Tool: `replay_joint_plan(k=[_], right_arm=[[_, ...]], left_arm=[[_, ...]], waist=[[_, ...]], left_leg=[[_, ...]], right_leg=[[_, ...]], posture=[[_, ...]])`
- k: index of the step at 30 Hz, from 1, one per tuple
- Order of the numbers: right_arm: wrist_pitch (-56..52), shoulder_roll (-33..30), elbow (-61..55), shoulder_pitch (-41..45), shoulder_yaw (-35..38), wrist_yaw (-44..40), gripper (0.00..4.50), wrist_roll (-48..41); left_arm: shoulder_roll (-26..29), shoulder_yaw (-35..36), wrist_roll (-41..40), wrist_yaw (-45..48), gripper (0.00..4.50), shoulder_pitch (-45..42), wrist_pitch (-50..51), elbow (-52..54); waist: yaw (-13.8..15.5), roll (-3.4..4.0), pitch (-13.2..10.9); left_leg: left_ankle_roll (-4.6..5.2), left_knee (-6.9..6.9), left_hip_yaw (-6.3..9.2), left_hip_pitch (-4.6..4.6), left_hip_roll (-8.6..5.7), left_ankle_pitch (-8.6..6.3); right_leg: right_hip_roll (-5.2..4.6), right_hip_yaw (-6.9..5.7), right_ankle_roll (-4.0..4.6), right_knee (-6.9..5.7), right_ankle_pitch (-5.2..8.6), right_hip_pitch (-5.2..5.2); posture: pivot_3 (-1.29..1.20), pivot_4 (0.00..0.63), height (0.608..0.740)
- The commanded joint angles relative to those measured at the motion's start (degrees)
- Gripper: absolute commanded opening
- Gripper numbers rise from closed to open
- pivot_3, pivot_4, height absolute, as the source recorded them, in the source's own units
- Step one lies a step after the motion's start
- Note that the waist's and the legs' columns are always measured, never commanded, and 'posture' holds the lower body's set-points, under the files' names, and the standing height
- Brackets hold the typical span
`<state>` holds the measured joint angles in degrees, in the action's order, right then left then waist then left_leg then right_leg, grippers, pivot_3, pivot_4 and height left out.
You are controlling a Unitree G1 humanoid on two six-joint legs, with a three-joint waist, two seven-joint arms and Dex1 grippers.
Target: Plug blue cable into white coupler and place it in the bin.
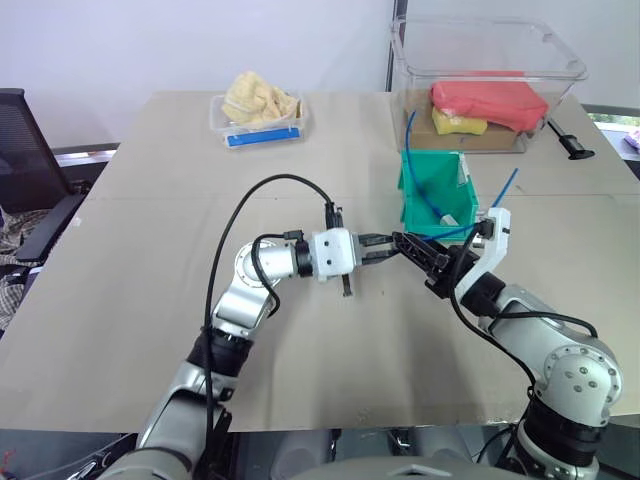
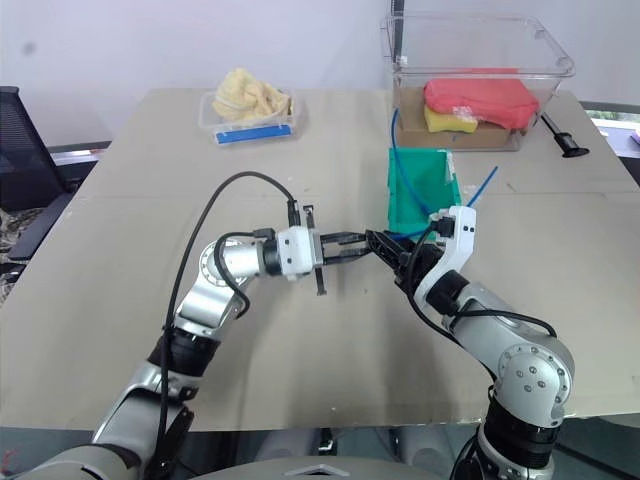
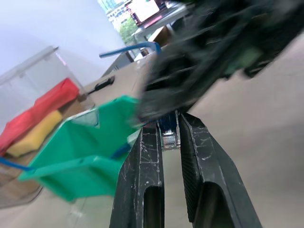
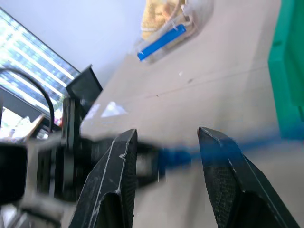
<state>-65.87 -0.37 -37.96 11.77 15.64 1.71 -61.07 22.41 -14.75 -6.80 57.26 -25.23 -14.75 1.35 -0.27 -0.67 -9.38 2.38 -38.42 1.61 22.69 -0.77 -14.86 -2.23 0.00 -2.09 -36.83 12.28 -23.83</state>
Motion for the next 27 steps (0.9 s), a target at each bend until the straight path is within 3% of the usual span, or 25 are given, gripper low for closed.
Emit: replay_joint_plan(k=[1, 6, 10, 17, 27], right_arm=[[2.25, -0.83, -0.62, 0.67, 0.13, 2.06, 1.87, -4.14], [4.22, -3.08, -0.66, -0.09, -1.05, 4.48, 1.87, -8.35], [5.99, -5.88, -1.37, -1.62, -1.89, 6.4, 1.87, -12.35], [10.66, -10.08, -2.32, -4.11, -3.52, 9.46, 1.87, -19.22], [17.05, -13.78, -1.31, -4.21, -6.64, 11.55, 1.87, -22.79]], left_arm=[[0.72, -0.25, -0.53, -1.81, 0.0, 0.75, 4.36, 9.5], [1.48, -0.3, -1.18, -3.56, 0.0, 1.39, 10.36, 15.46], [1.08, 0.02, -0.91, -4.55, 0.0, 0.22, 12.46, 14.41], [0.29, 0.62, -0.65, -3.52, 0.0, -4.14, 8.87, 3.13], [0.42, 0.58, -1.42, -2.84, 0.0, -3.24, 6.24, 2.13]], waist=[[-0.05, 0.0, 0.0], [-0.46, 0.0, 0.0], [-0.45, 0.0, 0.0], [-0.41, 0.01, 0.0], [-0.45, 0.01, 0.0]], left_leg=[[0.0, 0.0, 0.02, 0.0, 0.0, 0.0], [0.0, 0.0, -0.03, -0.05, 0.0, 0.0], [0.0, 0.0, -0.04, -0.05, 0.0, 0.0], [0.01, -0.01, -0.06, -0.06, 0.01, 0.01], [0.01, 0.0, -0.07, -0.02, 0.04, 0.01]], right_leg=[[0.0, 0.04, 0.0, 0.0, 0.0, 0.0], [0.09, 0.0, 0.0, -0.01, 0.0, 0.01], [0.12, -0.01, 0.0, -0.01, 0.01, 0.01], [0.17, 0.0, -0.01, -0.01, 0.01, 0.02], [0.16, 0.08, 0.0, 0.01, 0.01, 0.0]], posture=[[0.0, 0.15, 0.74], [0.0, 0.15, 0.74], [0.0, 0.15, 0.74], [0.0, 0.15, 0.74], [0.0, 0.15, 0.74]])
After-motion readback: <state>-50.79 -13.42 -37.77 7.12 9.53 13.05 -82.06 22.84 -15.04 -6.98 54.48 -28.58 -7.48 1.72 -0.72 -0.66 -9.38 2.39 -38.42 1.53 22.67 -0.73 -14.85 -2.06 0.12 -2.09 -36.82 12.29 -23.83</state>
